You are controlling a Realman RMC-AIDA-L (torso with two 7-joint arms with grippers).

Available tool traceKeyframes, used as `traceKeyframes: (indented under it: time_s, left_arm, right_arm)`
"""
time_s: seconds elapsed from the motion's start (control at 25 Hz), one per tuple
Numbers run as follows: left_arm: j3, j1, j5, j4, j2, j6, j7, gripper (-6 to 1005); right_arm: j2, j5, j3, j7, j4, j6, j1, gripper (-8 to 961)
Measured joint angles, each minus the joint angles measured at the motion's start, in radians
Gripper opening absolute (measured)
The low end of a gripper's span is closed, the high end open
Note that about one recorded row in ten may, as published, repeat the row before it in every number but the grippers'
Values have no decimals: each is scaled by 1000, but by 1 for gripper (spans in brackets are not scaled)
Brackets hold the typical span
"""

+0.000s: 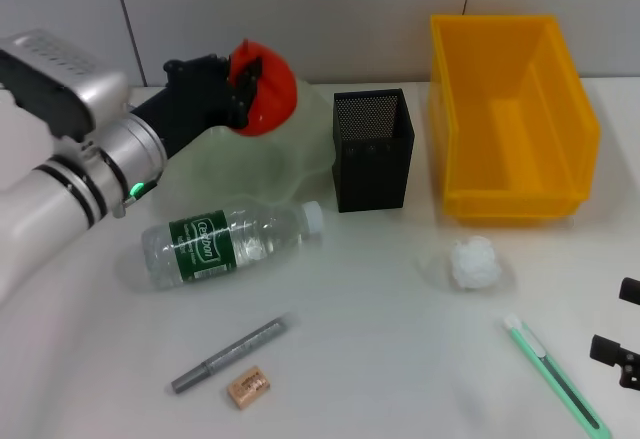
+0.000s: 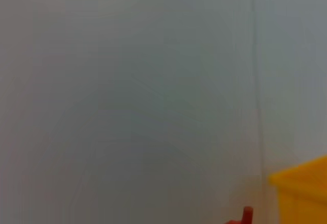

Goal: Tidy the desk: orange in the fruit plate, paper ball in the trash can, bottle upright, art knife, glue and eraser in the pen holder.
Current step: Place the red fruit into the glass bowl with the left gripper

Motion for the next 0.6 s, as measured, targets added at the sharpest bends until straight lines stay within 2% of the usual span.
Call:
traceKeyframes:
  time_s: [0.04,0.08,0.2,0.6]
  left_arm:
    - [0,0,0,0,0,0,0,162]
    - [-14,-10,-23,-35,0,-91,77,162]
    - [-30,-11,-29,-49,-1,-130,117,163]
    - [-45,-12,-29,-59,-1,-188,113,236]
  right_arm:
    - [0,0,0,-1,-1,0,0,843]
    - [0,0,0,-5,-5,0,0,843]
    - [0,0,0,-8,-9,0,0,843]
    - [-2,0,0,-9,-11,0,5,844]
